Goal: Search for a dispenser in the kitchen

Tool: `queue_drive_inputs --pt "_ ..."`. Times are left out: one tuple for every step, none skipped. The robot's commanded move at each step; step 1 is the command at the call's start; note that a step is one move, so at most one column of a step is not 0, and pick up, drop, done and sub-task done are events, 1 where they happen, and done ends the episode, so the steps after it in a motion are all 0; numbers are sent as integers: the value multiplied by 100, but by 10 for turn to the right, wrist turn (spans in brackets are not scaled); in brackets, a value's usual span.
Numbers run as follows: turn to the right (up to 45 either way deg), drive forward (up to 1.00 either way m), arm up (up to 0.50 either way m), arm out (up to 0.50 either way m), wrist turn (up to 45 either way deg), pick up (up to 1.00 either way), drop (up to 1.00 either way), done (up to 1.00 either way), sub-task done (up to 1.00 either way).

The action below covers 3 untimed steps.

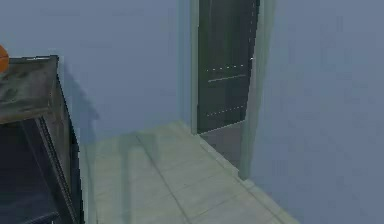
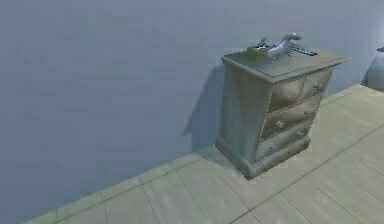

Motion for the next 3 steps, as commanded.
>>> queue_drive_inputs --pt "-60 0 0 0 0 0 0 0 0" --pt "0 100 0 0 0 0 0 0 0" --pt "0 45 0 0 0 0 0 0 0"
